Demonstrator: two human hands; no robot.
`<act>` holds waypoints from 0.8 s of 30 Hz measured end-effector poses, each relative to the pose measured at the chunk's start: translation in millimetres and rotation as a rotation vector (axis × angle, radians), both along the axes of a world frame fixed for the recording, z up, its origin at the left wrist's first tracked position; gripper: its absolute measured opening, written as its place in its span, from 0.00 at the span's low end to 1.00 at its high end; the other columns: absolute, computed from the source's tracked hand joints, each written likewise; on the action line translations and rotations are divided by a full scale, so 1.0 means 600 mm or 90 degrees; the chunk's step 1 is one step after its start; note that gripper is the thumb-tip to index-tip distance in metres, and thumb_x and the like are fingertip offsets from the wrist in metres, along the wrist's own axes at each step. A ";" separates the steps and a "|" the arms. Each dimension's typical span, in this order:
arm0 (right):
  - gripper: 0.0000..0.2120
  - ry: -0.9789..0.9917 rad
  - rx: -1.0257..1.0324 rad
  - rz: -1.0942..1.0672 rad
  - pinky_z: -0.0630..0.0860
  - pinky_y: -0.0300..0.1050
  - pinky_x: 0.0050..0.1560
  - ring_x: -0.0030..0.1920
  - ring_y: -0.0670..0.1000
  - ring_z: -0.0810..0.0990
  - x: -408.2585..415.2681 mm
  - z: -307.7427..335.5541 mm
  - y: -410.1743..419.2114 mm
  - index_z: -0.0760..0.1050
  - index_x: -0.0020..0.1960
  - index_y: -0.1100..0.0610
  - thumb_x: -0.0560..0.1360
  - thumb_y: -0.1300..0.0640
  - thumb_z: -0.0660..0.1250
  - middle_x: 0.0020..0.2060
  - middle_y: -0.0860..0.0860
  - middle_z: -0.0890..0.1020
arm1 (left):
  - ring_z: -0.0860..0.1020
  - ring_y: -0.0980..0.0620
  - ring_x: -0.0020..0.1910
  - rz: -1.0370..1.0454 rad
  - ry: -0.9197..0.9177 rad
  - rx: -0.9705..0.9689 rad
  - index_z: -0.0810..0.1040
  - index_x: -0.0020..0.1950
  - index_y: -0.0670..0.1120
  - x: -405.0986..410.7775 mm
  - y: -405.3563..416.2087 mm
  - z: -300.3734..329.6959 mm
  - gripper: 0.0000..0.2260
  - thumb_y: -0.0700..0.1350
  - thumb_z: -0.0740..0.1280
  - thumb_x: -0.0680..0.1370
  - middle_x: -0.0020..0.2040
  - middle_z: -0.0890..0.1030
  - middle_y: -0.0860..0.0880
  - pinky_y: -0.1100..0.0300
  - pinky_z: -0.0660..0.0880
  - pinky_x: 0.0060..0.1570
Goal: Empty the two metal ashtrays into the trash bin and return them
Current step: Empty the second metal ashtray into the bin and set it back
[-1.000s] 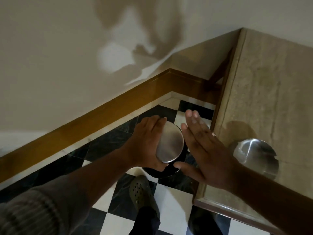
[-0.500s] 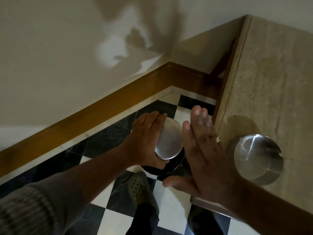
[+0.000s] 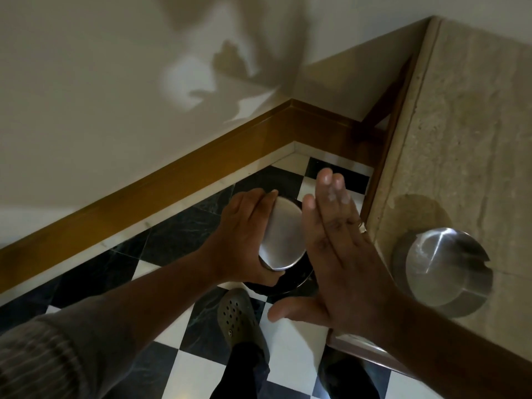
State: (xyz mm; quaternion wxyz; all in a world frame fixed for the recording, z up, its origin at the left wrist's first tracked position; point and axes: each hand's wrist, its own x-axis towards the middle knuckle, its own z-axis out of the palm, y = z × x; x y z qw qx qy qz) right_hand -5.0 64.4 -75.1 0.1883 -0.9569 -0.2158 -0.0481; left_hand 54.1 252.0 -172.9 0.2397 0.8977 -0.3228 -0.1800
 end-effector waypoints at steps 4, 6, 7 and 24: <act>0.58 0.165 -0.125 0.076 0.56 0.63 0.76 0.78 0.61 0.45 -0.017 -0.058 -0.007 0.48 0.76 0.65 0.65 0.21 0.53 0.76 0.66 0.49 | 0.73 0.38 0.66 -0.009 -0.007 0.005 0.62 0.75 0.39 0.010 -0.003 0.002 0.54 0.68 0.75 0.59 0.69 0.73 0.37 0.42 0.75 0.61; 0.59 0.309 -0.180 0.123 0.60 0.63 0.73 0.78 0.60 0.45 -0.030 -0.090 -0.008 0.47 0.77 0.63 0.64 0.19 0.55 0.78 0.62 0.50 | 0.73 0.37 0.67 -0.035 -0.001 0.041 0.59 0.75 0.42 0.011 0.000 -0.001 0.55 0.69 0.74 0.58 0.69 0.73 0.37 0.41 0.75 0.61; 0.59 0.331 -0.181 0.129 0.61 0.63 0.73 0.78 0.60 0.46 -0.032 -0.099 -0.007 0.48 0.78 0.63 0.64 0.20 0.55 0.78 0.62 0.51 | 0.73 0.36 0.67 -0.048 0.005 0.055 0.58 0.75 0.43 0.010 0.004 -0.006 0.54 0.69 0.74 0.59 0.69 0.73 0.37 0.40 0.75 0.62; 0.60 0.162 -0.110 0.046 0.50 0.56 0.78 0.78 0.61 0.47 -0.004 -0.065 -0.027 0.48 0.76 0.65 0.63 0.20 0.55 0.76 0.64 0.50 | 0.72 0.39 0.68 0.008 0.018 0.007 0.62 0.75 0.40 -0.012 -0.022 -0.016 0.53 0.69 0.74 0.61 0.70 0.73 0.38 0.42 0.72 0.64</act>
